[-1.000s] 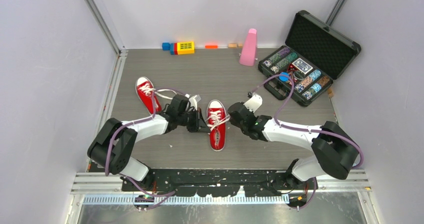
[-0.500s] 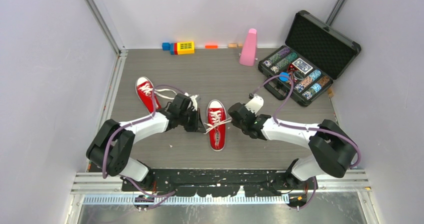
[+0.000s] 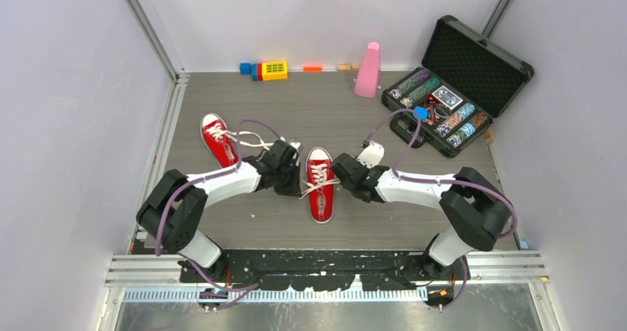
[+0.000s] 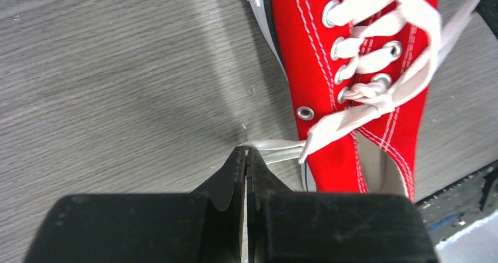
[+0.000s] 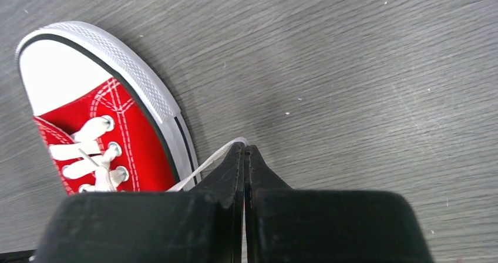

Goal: Tie the shoes
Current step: Tie the shoelace on the shoe.

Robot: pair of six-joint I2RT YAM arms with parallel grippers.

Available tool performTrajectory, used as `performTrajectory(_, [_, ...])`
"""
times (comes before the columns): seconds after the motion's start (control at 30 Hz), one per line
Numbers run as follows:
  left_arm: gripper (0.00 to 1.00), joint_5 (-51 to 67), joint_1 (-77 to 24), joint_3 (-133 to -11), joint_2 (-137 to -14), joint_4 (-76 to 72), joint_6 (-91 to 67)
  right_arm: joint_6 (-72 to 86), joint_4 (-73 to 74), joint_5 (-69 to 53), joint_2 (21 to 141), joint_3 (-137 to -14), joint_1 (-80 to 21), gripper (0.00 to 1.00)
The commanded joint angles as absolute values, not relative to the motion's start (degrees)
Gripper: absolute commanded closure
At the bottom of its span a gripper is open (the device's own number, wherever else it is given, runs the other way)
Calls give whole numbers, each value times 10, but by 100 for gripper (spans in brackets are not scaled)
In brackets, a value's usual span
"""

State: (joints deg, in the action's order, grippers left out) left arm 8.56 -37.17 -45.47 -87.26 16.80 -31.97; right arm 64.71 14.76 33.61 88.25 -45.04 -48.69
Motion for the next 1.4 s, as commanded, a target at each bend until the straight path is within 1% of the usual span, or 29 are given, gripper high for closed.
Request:
performTrajectory(0.0, [100,-21,-385,-474,-909,272,-294,656,237,450,912,-467,-485,100])
performTrajectory(0.27, [100,-115,-421,-515,-946,329,-297,665,322,523,958,-515,-509,100])
performTrajectory(0.4, [100,-129,-432,-528,-973,338,-298,668,361,539,994,-548,-517,100])
performTrajectory(0.83, [100,-173,-449,-545,-1008,362,-301,651,364,548,1025,-558,-519,100])
performTrajectory(1.37, [100,-177,-450,-542,-1010,358,-295,639,351,527,1029,-562,-519,100])
